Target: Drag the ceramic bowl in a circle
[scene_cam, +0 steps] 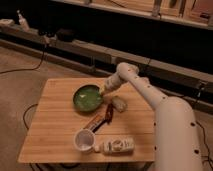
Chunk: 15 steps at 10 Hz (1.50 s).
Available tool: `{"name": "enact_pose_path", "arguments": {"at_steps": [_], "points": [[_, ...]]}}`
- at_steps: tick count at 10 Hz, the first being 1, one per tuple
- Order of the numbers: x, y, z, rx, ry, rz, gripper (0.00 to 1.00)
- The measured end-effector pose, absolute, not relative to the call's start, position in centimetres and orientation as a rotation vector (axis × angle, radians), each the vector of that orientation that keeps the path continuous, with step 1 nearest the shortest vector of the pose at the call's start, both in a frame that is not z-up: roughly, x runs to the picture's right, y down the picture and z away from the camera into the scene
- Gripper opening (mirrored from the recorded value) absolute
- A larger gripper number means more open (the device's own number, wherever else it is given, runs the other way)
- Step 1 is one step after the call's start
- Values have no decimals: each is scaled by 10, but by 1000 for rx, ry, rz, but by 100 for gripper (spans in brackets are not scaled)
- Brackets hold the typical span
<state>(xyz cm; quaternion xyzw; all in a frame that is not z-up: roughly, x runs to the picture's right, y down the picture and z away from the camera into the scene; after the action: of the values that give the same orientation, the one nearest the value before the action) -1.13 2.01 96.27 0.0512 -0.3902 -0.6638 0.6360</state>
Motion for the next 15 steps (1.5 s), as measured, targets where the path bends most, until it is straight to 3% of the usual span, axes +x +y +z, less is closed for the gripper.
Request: {"name": "enact_pose_path", "arguments": {"at_steps": [5, 10, 15], "points": [[-116, -13, 964, 198, -965, -1612, 0], [-199, 30, 933, 260, -1174, -1752, 0], [-171, 92, 891, 277, -1301, -1821, 0]]}}
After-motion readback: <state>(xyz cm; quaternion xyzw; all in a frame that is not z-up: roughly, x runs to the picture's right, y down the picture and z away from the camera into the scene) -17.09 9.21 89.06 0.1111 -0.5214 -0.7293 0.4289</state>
